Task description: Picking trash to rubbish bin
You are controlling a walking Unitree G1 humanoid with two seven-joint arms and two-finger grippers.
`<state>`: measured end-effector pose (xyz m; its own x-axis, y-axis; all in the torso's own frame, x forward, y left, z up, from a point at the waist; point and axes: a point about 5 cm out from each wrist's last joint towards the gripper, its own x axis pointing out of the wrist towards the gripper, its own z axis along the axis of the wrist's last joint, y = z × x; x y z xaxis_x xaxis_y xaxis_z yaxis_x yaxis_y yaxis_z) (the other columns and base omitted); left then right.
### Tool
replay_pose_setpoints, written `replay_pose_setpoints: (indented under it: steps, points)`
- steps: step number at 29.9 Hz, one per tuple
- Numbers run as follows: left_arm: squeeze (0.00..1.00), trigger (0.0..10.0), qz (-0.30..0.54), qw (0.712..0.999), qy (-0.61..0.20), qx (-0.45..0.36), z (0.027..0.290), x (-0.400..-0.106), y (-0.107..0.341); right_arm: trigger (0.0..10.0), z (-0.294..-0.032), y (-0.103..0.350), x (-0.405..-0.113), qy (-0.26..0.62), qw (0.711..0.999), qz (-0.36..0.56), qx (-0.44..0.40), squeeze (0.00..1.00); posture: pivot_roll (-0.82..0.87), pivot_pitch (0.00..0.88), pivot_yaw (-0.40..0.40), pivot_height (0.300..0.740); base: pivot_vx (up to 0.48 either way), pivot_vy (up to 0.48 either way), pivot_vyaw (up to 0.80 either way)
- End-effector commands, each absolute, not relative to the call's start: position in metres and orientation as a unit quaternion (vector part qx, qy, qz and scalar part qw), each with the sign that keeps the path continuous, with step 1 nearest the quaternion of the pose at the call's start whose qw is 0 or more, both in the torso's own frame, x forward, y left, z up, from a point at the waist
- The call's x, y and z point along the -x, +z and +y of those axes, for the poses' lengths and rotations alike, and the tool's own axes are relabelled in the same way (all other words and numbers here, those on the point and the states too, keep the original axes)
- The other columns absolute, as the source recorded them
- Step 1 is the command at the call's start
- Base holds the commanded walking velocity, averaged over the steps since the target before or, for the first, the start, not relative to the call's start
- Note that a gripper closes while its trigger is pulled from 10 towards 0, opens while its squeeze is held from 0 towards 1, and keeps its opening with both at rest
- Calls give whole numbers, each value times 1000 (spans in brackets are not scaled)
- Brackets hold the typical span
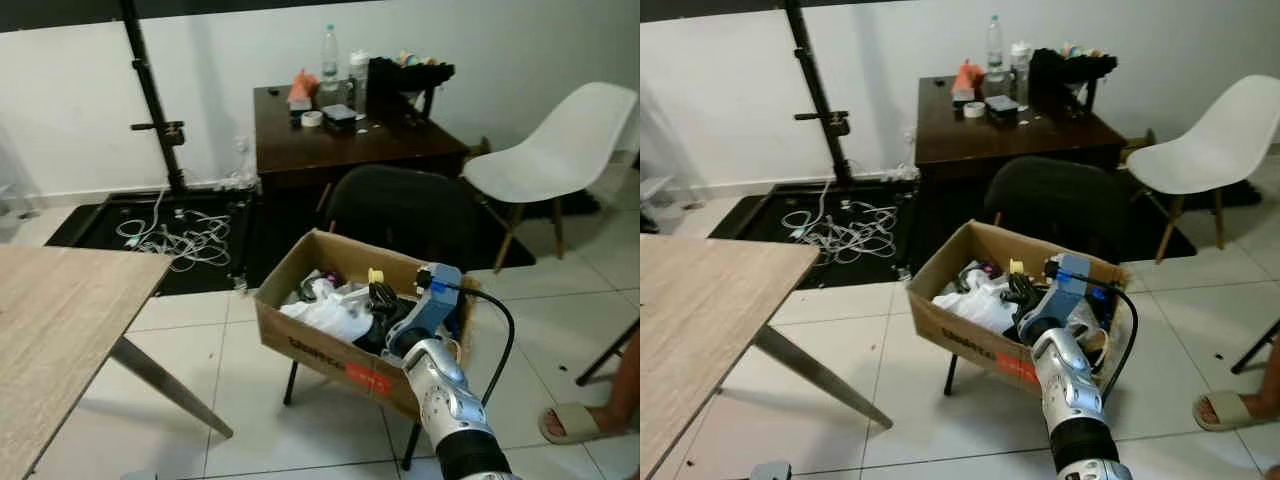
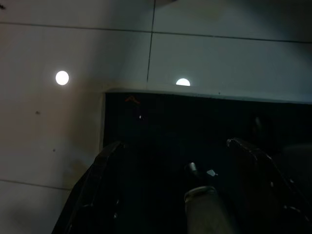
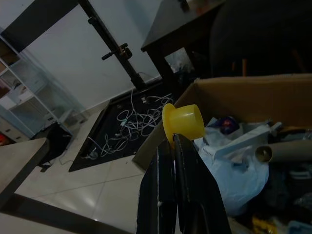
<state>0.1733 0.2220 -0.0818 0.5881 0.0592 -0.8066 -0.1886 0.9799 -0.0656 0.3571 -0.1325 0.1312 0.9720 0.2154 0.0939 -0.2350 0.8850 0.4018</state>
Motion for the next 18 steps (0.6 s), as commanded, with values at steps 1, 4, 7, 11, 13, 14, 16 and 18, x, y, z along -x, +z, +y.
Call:
replay_pose_setpoints:
  steps: [1, 4, 7, 11, 13, 14, 16, 18]
  points:
    - [0, 10000, 465, 879, 77, 72, 225, -163, -86, 10000, -126, 129, -356, 122, 968, -17, -217, 0, -159, 83, 101, 740, 0, 0, 0]
    - [0, 10000, 465, 879, 75, 78, 224, -163, -86, 10000, -125, 129, -356, 123, 968, -18, -218, 0, -159, 83, 101, 740, 0, 0, 0]
    - [0, 10000, 464, 879, 74, 80, 224, -163, -86, 10000, -125, 129, -356, 124, 968, -19, -218, 0, -158, 83, 101, 740, 0, 0, 0]
    - [0, 10000, 465, 879, 73, 83, 224, -163, -86, 10000, -125, 129, -356, 123, 968, -20, -219, 0, -159, 83, 102, 740, 0, 0, 0]
    - [0, 10000, 465, 879, 73, 83, 224, -163, -86, 10000, -125, 129, -356, 123, 968, -21, -219, 0, -159, 83, 102, 740, 0, 0, 0]
    - [0, 10000, 465, 878, 72, 83, 224, -163, -86, 10000, -125, 129, -356, 123, 968, -21, -220, 0, -159, 83, 102, 740, 0, 0, 0]
    - [0, 10000, 465, 878, 72, 83, 224, -163, -86, 10000, -125, 129, -356, 123, 967, -22, -220, 0, -159, 85, 102, 740, 0, 0, 0]
    - [0, 10000, 465, 879, 72, 84, 224, -163, -86, 10000, -125, 129, -356, 124, 967, -22, -221, 0, -159, 85, 102, 740, 0, 0, 0]
